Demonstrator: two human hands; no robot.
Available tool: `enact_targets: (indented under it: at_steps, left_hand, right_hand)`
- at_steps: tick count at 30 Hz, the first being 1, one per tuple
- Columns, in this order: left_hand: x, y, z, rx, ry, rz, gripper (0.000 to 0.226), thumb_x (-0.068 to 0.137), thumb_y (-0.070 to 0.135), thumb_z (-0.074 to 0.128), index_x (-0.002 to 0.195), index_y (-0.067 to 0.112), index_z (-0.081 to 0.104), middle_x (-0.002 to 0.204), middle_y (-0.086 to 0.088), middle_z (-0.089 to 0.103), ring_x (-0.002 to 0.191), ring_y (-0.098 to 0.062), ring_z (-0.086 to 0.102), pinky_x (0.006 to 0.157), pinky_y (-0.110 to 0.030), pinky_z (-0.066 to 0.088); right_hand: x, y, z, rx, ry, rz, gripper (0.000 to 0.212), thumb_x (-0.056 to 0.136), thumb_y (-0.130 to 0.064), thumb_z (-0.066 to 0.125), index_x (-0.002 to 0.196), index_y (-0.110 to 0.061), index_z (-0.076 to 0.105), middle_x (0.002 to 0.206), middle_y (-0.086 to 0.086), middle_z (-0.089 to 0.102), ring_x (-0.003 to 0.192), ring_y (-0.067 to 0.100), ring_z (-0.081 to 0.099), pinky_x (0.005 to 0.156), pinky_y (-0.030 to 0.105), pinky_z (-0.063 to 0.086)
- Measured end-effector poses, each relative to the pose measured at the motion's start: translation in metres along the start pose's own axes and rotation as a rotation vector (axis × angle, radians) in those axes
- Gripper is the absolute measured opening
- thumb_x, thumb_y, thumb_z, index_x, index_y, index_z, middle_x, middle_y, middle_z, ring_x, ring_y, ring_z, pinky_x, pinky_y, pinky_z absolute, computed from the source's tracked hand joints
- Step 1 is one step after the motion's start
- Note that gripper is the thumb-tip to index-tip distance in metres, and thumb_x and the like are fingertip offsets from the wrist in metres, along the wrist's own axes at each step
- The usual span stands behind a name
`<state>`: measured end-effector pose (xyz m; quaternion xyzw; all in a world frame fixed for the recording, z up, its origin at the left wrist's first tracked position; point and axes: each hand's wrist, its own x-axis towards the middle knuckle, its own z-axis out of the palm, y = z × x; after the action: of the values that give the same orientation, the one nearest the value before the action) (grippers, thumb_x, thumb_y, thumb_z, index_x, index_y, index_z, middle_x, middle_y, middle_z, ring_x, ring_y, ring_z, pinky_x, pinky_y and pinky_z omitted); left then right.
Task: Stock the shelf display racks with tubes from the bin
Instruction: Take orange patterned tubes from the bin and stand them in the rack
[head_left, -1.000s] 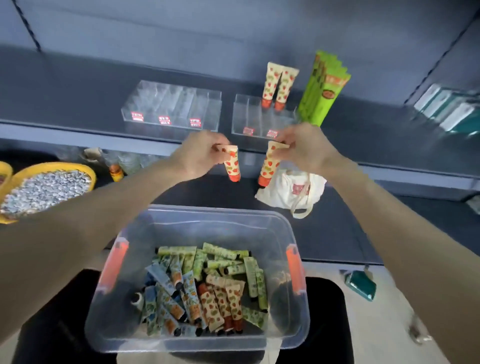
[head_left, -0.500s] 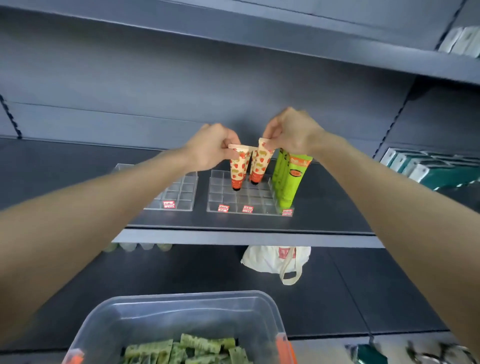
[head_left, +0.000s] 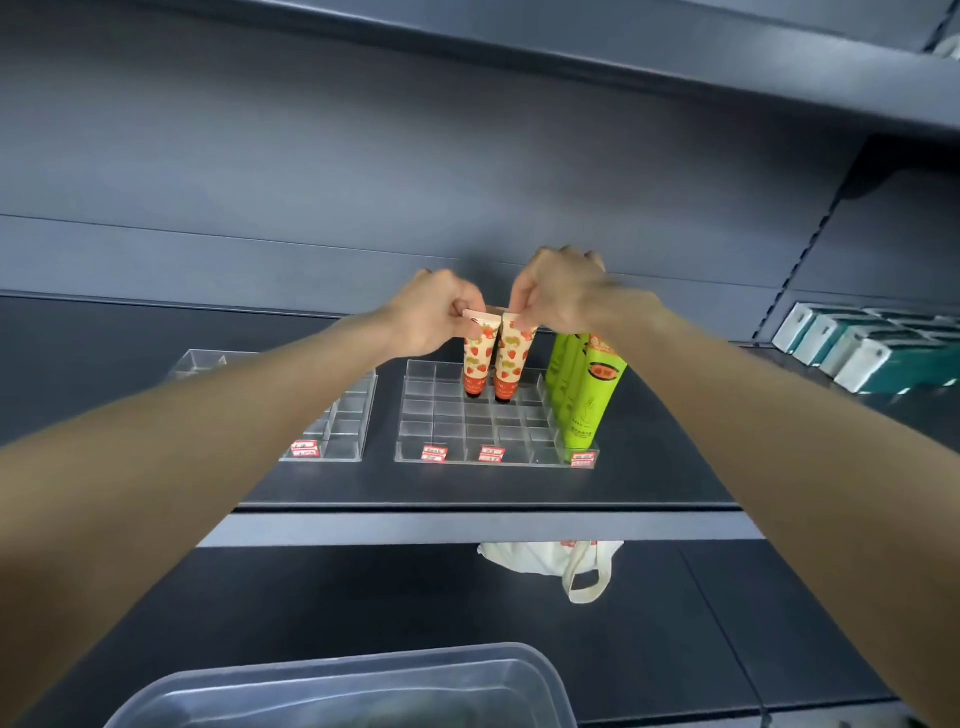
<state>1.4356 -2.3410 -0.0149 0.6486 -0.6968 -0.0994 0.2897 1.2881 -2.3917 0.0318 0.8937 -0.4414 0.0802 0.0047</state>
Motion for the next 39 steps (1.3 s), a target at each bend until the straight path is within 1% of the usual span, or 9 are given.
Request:
enact_targets:
  at_steps: [8,12,17,26,31,33,35,37,39]
  left_hand:
    - [0.006,-0.009,0.007,0.018,-0.091,-0.021,0.013,0.084,0.013,0.065,0.097,0.010,0.069,0.097,-0.006,0.068,0.086,-0.016,0.058,0.080,-0.026,0.042]
    - [0.009,-0.009,0.005,0.031,-0.149,-0.026,0.013,0.086,0.014,0.063,0.098,0.012,0.069,0.097,-0.004,0.068,0.090,-0.018,0.060,0.086,-0.031,0.046]
    - [0.012,-0.003,0.004,0.053,-0.198,-0.028,0.015,0.087,0.016,0.062,0.101,0.014,0.068,0.092,0.003,0.063,0.091,-0.015,0.057,0.086,-0.030,0.045]
    - [0.012,-0.002,0.004,0.096,-0.191,-0.027,0.019,0.087,0.016,0.062,0.106,0.013,0.066,0.103,-0.004,0.065,0.096,-0.018,0.058,0.090,-0.034,0.046]
    - [0.009,0.000,-0.005,0.100,-0.149,-0.033,0.029,0.086,0.017,0.064,0.115,0.013,0.061,0.110,-0.005,0.064,0.102,-0.019,0.058,0.090,-0.026,0.042]
    - [0.005,0.003,-0.014,0.126,-0.125,-0.033,0.028,0.087,0.019,0.063,0.114,0.014,0.061,0.112,-0.005,0.064,0.107,-0.021,0.057,0.090,-0.025,0.041]
    - [-0.004,0.009,-0.025,0.161,-0.112,-0.025,0.026,0.087,0.022,0.062,0.112,0.014,0.062,0.112,-0.006,0.064,0.107,-0.022,0.057,0.092,-0.028,0.042]
    - [-0.020,0.016,-0.037,0.197,-0.102,-0.025,0.026,0.088,0.023,0.060,0.113,0.014,0.061,0.111,-0.005,0.064,0.106,-0.021,0.056,0.094,-0.030,0.043]
    - [-0.042,0.022,-0.044,0.213,-0.119,-0.034,0.026,0.088,0.023,0.060,0.113,0.014,0.062,0.105,-0.004,0.064,0.098,-0.020,0.057,0.090,-0.027,0.043]
  right_hand:
    - [0.007,0.000,0.012,-0.031,-0.017,-0.013,0.009,0.085,-0.018,0.069,0.092,-0.024,0.072,0.102,-0.002,0.070,0.106,0.018,0.053,0.100,0.037,0.025]
    - [0.007,0.001,0.013,-0.064,-0.053,-0.013,0.010,0.087,-0.018,0.067,0.095,-0.022,0.071,0.105,-0.001,0.069,0.110,0.020,0.052,0.100,0.040,0.025]
    - [0.006,-0.001,0.008,-0.057,-0.099,-0.013,0.012,0.086,-0.019,0.068,0.097,-0.022,0.071,0.108,-0.002,0.069,0.113,0.020,0.051,0.101,0.040,0.024]
    - [0.006,-0.002,0.008,-0.071,-0.107,0.007,0.018,0.085,-0.019,0.069,0.103,-0.020,0.070,0.110,0.000,0.067,0.114,0.021,0.051,0.100,0.041,0.025]
    - [0.004,-0.004,0.001,-0.063,-0.083,-0.003,0.015,0.085,-0.017,0.067,0.099,-0.021,0.069,0.108,0.000,0.067,0.111,0.020,0.051,0.097,0.040,0.026]
    - [0.001,-0.006,-0.005,-0.027,-0.070,-0.004,0.015,0.085,-0.016,0.067,0.099,-0.020,0.069,0.109,0.001,0.067,0.112,0.020,0.050,0.099,0.039,0.028]
    - [-0.005,-0.010,-0.011,0.032,-0.062,-0.010,0.017,0.084,-0.013,0.067,0.101,-0.017,0.068,0.110,0.003,0.066,0.113,0.021,0.053,0.100,0.036,0.036]
    - [-0.014,-0.016,-0.014,0.117,-0.052,-0.019,0.018,0.084,-0.010,0.067,0.101,-0.016,0.068,0.111,0.006,0.066,0.108,0.021,0.057,0.089,0.029,0.044]
    - [-0.030,-0.023,-0.013,0.179,-0.042,-0.041,0.018,0.085,-0.009,0.065,0.101,-0.015,0.069,0.111,0.009,0.065,0.105,0.020,0.057,0.082,0.023,0.042]
